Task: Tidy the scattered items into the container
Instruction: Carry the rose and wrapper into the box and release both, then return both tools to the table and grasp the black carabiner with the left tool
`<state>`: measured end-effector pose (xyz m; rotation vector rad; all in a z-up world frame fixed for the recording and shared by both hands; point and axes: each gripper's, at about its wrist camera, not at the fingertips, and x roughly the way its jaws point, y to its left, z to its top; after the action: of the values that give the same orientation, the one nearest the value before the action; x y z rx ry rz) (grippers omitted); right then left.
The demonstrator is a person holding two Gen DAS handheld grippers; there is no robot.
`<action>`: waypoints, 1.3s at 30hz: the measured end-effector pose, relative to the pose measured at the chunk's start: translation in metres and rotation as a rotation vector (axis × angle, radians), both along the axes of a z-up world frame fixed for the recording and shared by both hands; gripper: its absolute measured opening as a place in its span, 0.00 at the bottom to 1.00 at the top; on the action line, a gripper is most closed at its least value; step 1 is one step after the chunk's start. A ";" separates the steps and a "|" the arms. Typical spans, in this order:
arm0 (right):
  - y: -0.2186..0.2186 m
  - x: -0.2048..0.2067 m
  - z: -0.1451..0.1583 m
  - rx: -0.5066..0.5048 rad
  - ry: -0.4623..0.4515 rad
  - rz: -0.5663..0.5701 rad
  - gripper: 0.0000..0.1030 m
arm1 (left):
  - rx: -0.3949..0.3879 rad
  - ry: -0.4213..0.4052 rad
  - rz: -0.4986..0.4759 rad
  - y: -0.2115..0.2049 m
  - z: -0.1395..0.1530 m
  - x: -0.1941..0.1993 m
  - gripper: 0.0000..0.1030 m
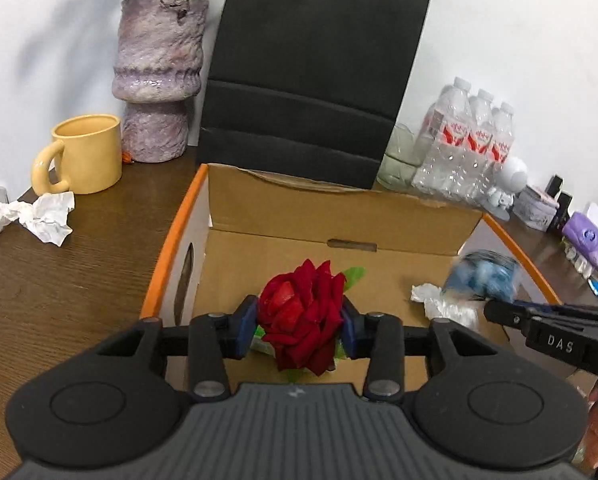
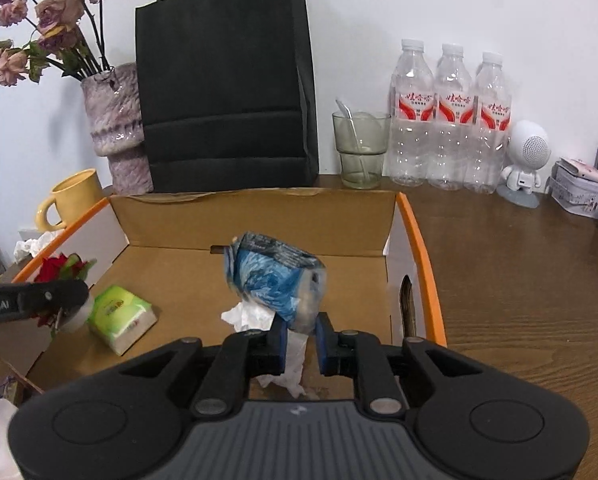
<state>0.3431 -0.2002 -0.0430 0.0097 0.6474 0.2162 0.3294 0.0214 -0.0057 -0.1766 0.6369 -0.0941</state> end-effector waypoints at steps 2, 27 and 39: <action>0.001 -0.002 0.002 0.008 -0.002 0.013 0.43 | -0.005 -0.008 -0.019 -0.003 0.001 -0.002 0.55; -0.009 -0.048 0.048 0.006 -0.115 -0.003 1.00 | 0.087 -0.194 0.032 -0.011 0.055 -0.066 1.00; -0.037 -0.161 0.046 -0.008 -0.188 0.019 1.00 | 0.148 -0.237 0.051 0.021 0.047 -0.171 1.00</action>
<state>0.1818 -0.2374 0.0027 -0.0248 0.4612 0.2302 0.1585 0.0421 0.0413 -0.0370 0.4010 -0.0177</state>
